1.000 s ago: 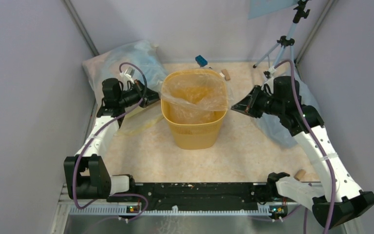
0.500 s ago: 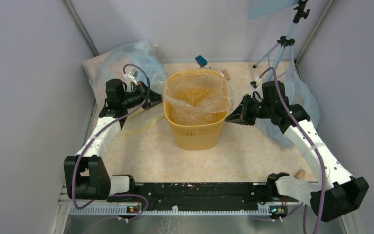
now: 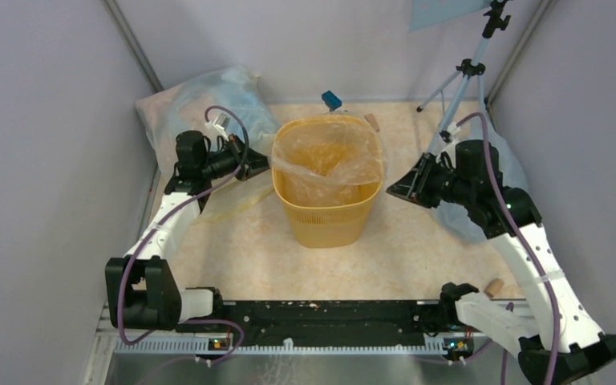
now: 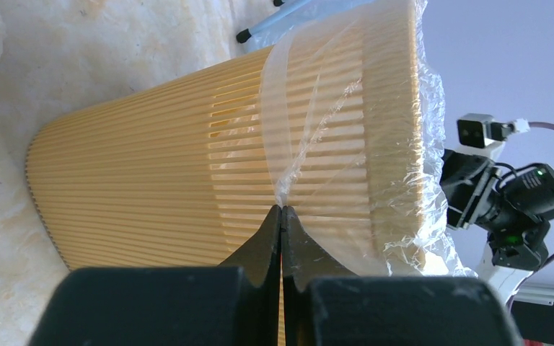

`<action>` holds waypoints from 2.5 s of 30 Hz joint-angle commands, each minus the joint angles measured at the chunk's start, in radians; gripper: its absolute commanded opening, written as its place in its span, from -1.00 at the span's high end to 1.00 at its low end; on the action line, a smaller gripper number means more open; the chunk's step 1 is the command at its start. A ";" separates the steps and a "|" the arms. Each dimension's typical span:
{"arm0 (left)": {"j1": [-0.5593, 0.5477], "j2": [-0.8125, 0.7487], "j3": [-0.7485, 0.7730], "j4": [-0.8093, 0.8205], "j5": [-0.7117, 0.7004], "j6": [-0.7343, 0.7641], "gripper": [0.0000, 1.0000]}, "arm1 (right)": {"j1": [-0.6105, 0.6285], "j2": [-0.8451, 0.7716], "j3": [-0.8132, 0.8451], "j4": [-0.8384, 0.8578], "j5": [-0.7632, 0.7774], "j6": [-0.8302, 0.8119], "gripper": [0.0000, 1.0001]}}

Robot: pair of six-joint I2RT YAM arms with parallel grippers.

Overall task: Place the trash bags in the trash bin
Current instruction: Place the trash bag in the trash bin.

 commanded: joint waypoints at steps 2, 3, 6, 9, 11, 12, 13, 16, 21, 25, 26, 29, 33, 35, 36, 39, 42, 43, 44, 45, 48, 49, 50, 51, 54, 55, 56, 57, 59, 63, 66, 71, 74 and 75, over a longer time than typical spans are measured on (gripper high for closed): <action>-0.008 -0.009 0.038 0.018 0.014 0.003 1.00 | -0.006 -0.088 0.055 0.087 0.087 -0.002 0.26; -0.007 -0.006 0.041 0.018 0.014 0.003 1.00 | -0.006 -0.092 0.055 0.109 0.080 -0.001 0.17; -0.007 0.000 0.052 0.018 0.015 0.003 1.00 | -0.006 -0.075 0.051 0.175 0.034 0.014 0.01; -0.007 0.006 0.059 0.018 0.018 0.004 1.00 | -0.006 -0.041 0.054 0.204 0.005 0.046 0.00; -0.008 0.008 0.062 0.017 0.019 0.004 1.00 | -0.005 -0.027 0.047 0.221 0.007 0.067 -0.01; -0.007 0.008 0.062 0.018 0.019 0.004 1.00 | -0.006 -0.026 0.040 0.236 0.005 0.076 -0.02; -0.007 0.008 0.062 0.018 0.019 0.004 1.00 | -0.006 -0.023 0.031 0.256 0.001 0.086 -0.02; -0.007 0.009 0.063 0.018 0.020 0.004 1.00 | -0.005 -0.014 -0.001 0.297 -0.015 0.126 0.06; -0.007 0.012 0.066 0.018 0.020 0.003 1.00 | -0.005 -0.021 -0.023 0.312 -0.013 0.155 0.63; -0.007 0.014 0.069 0.018 0.021 0.003 1.00 | -0.007 -0.016 -0.035 0.281 -0.022 0.160 0.88; -0.007 0.014 0.068 0.016 0.021 0.003 1.00 | -0.007 -0.018 -0.039 0.276 -0.025 0.160 0.88; -0.007 0.016 0.070 0.015 0.023 0.003 1.00 | -0.007 -0.018 -0.039 0.248 -0.021 0.151 0.67; -0.007 0.016 0.070 0.012 0.023 0.004 1.00 | -0.007 -0.009 -0.032 0.208 -0.014 0.136 0.79; -0.008 0.018 0.070 0.011 0.023 0.004 1.00 | -0.007 -0.008 -0.033 0.201 -0.014 0.142 1.00; -0.007 0.020 0.070 0.011 0.024 0.004 1.00 | -0.008 -0.008 -0.035 0.199 -0.013 0.145 1.00; -0.008 0.018 0.068 0.008 0.023 0.007 1.00 | -0.009 -0.009 -0.035 0.181 -0.002 0.154 1.00; -0.008 0.016 0.067 0.006 0.024 0.006 1.00 | -0.014 -0.003 -0.038 0.144 -0.001 0.159 1.00; -0.009 0.017 0.069 0.005 0.025 0.006 1.00 | -0.015 -0.001 -0.042 0.139 -0.004 0.161 1.00; -0.008 0.016 0.068 0.003 0.026 0.006 1.00 | -0.017 0.001 -0.047 0.132 -0.008 0.163 1.00; -0.009 0.013 0.067 0.002 0.026 0.005 1.00 | -0.016 0.007 -0.050 0.121 -0.014 0.164 1.00; -0.013 0.008 0.062 0.000 0.028 0.000 1.00 | -0.017 0.024 -0.065 0.110 -0.048 0.168 1.00; -0.015 0.006 0.061 -0.002 0.028 0.000 1.00 | -0.017 0.031 -0.070 0.106 -0.056 0.169 1.00; -0.017 0.004 0.057 -0.003 0.028 -0.001 1.00 | -0.016 0.036 -0.075 0.103 -0.064 0.168 1.00; -0.018 0.001 0.055 -0.003 0.027 -0.003 1.00 | -0.017 0.039 -0.074 0.091 -0.066 0.167 1.00; -0.023 -0.002 0.053 0.002 0.024 -0.012 1.00 | -0.021 0.038 -0.052 0.078 -0.052 0.162 1.00; -0.024 -0.003 0.054 0.004 0.025 -0.015 1.00 | -0.023 0.036 -0.045 0.080 -0.049 0.163 1.00; -0.024 -0.003 0.055 0.007 0.025 -0.018 1.00 | -0.025 0.036 -0.035 0.088 -0.048 0.158 1.00; -0.024 -0.003 0.059 0.010 0.024 -0.021 1.00 | -0.025 0.040 -0.019 0.095 -0.047 0.147 1.00; -0.024 -0.001 0.068 0.012 0.023 -0.026 1.00 | -0.026 0.051 0.026 0.105 -0.041 0.115 1.00; -0.025 0.008 0.087 0.015 0.021 -0.029 1.00 | -0.026 0.078 0.133 0.140 -0.042 0.046 1.00; -0.026 0.010 0.094 0.018 0.017 -0.033 1.00 | -0.026 0.097 0.183 0.127 -0.046 0.024 1.00; -0.026 0.012 0.102 0.027 0.016 -0.042 1.00 | -0.026 0.071 0.159 0.122 -0.037 0.033 1.00; -0.026 0.011 0.105 0.029 0.017 -0.045 1.00 | -0.026 0.067 0.160 0.081 -0.014 0.030 1.00; -0.026 0.011 0.104 0.029 0.018 -0.045 1.00 | -0.025 0.065 0.160 0.064 0.001 0.030 1.00</action>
